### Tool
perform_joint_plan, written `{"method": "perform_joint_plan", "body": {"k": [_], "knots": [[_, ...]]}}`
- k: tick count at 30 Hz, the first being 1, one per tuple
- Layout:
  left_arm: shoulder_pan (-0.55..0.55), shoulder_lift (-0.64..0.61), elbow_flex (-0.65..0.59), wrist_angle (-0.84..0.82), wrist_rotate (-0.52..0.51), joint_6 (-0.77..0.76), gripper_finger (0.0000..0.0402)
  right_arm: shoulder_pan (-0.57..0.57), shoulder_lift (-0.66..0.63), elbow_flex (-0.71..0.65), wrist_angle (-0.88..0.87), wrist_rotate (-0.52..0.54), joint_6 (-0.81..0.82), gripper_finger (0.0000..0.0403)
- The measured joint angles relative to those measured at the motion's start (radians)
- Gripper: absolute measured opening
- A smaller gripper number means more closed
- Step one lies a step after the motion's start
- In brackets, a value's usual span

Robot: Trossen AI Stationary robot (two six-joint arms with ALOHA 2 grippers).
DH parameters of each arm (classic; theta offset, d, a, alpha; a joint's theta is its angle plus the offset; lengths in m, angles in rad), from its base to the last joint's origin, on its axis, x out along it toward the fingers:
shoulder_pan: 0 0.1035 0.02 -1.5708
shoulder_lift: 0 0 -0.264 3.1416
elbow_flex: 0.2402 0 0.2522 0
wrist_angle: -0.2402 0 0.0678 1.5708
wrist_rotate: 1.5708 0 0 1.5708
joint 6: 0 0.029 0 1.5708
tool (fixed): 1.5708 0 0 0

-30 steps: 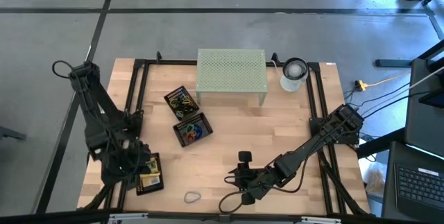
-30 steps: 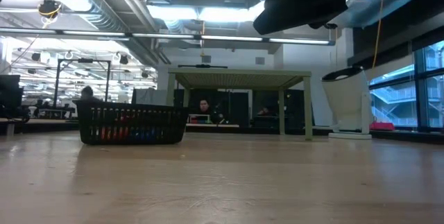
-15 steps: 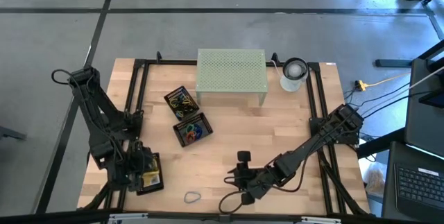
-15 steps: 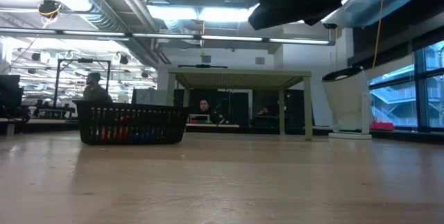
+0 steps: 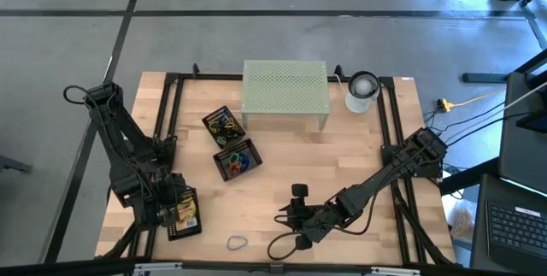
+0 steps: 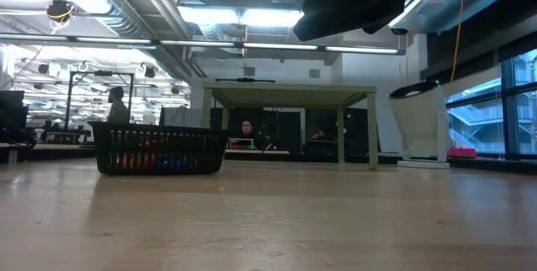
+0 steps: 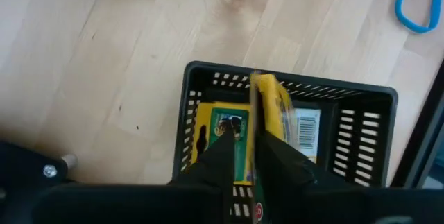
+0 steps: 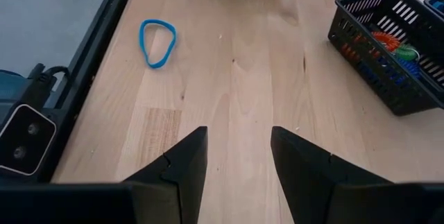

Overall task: Pick & Place Office Desk Supplies
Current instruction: Put the pack of crayon into the bottom black bin

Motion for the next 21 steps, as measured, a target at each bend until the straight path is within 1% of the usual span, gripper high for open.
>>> {"method": "perform_joint_plan", "body": {"k": [3, 6, 11, 13, 15, 18, 21], "knots": [[0.000, 0.000, 0.000, -0.030, 0.005, 0.006, 0.0077, 0.000, 0.000, 0.000, 0.000, 0.000, 0.000, 0.0164], [0.000, 0.000, -0.001, -0.115, 0.011, -0.001, 0.0094, 0.000, 0.000, 0.000, 0.000, 0.000, 0.000, 0.0164], [0.000, 0.000, -0.001, -0.252, 0.016, -0.102, 0.0110, 0.000, 0.000, 0.000, 0.000, 0.000, 0.000, 0.0164], [0.000, 0.000, -0.001, -0.243, 0.022, -0.158, 0.0113, 0.000, 0.000, 0.000, 0.000, 0.000, 0.001, 0.0164], [0.000, 0.000, -0.001, -0.203, 0.046, -0.180, 0.0113, 0.000, 0.000, 0.000, 0.000, 0.000, 0.001, 0.0164], [0.000, 0.000, -0.001, -0.135, 0.087, -0.150, 0.0114, 0.000, 0.000, 0.000, 0.000, -0.001, 0.000, 0.0164], [0.000, 0.000, -0.001, -0.139, 0.092, -0.136, 0.0114, -0.001, 0.000, 0.000, 0.000, -0.002, 0.000, 0.0164]]}}
